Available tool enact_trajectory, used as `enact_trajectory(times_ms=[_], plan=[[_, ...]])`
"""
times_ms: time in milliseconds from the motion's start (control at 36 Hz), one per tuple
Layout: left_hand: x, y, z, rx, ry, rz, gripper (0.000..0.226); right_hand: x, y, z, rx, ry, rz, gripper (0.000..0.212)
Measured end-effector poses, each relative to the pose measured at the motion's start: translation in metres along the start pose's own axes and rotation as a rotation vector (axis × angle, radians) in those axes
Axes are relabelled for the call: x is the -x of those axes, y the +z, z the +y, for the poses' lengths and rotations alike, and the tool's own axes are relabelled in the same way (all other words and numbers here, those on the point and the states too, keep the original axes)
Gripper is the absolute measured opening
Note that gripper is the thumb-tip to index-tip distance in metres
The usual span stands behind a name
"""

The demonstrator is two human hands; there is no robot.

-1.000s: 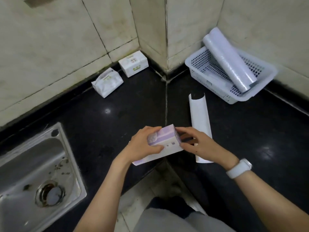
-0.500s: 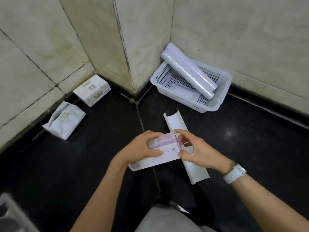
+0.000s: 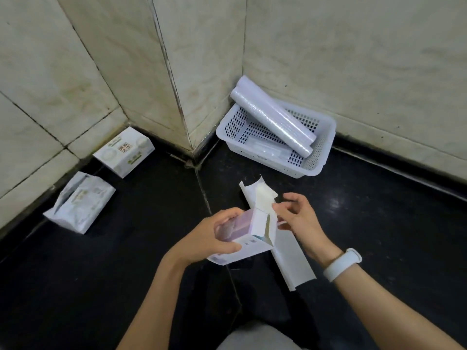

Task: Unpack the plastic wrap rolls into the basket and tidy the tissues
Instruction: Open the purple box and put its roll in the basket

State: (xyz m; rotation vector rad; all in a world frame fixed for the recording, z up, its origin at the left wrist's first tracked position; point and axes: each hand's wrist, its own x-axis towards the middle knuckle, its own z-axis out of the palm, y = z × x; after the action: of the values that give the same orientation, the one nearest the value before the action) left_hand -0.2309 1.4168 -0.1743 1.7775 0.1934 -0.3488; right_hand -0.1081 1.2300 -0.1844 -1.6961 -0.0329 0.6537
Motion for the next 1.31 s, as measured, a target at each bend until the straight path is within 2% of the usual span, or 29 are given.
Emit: enact_trajectory(times_ms=[83,139,194,250,306,361,444,583,639,750,833,917,1000,1139,1222,1306], plan=[[-0.003,0.002,0.002,-0.024,0.024,0.025,0.05,0.004,0.0,0.002,0.276,-0.321,0.061,0.029],[-0.006,0.004,0.0,-0.022,0.033,0.081,0.052,0.006,-0.002,0.0,0.451,-0.472,-0.01,0.02],[-0.01,0.006,0.0,-0.03,0.037,0.151,0.056,0.006,-0.003,-0.003,0.479,-0.464,-0.106,0.021],[-0.016,0.008,0.0,-0.082,0.041,0.19,0.053,0.005,-0.002,-0.006,0.496,-0.378,-0.181,0.027],[-0.022,0.011,-0.002,-0.125,0.046,0.211,0.054,0.003,-0.003,-0.004,0.57,-0.341,-0.204,0.038],[-0.027,0.015,-0.006,-0.146,0.027,0.228,0.062,0.002,-0.003,-0.002,0.578,-0.347,-0.186,0.039],[-0.032,0.017,-0.01,-0.161,-0.005,0.234,0.068,0.002,-0.005,0.0,0.502,-0.37,-0.141,0.042],[-0.035,0.02,-0.017,-0.099,-0.05,0.243,0.065,0.003,-0.011,-0.001,0.304,-0.399,-0.174,0.046],[-0.036,0.022,-0.02,-0.09,-0.062,0.25,0.065,0.004,-0.008,0.001,0.416,-0.457,-0.145,0.038],[-0.04,0.023,-0.02,-0.114,-0.068,0.272,0.064,0.003,-0.005,0.006,0.916,-0.726,0.034,0.021],[-0.042,0.022,-0.02,-0.146,-0.071,0.279,0.064,0.003,-0.004,0.0,1.077,-0.901,0.066,0.024],[-0.043,0.021,-0.018,-0.164,-0.069,0.294,0.065,0.005,-0.003,-0.006,1.076,-0.983,-0.045,0.039],[-0.043,0.023,-0.016,-0.159,-0.056,0.282,0.067,0.008,0.0,-0.009,1.058,-1.001,-0.216,0.05],[-0.041,0.026,-0.012,-0.101,-0.011,0.275,0.102,0.007,0.004,-0.011,1.071,-0.94,-0.314,0.049],[-0.038,0.027,-0.01,-0.17,0.003,0.313,0.093,0.006,0.006,-0.01,0.922,-0.88,-0.283,0.048],[-0.037,0.028,-0.008,-0.23,0.004,0.378,0.074,0.005,0.007,-0.01,0.805,-0.741,-0.07,0.033]])
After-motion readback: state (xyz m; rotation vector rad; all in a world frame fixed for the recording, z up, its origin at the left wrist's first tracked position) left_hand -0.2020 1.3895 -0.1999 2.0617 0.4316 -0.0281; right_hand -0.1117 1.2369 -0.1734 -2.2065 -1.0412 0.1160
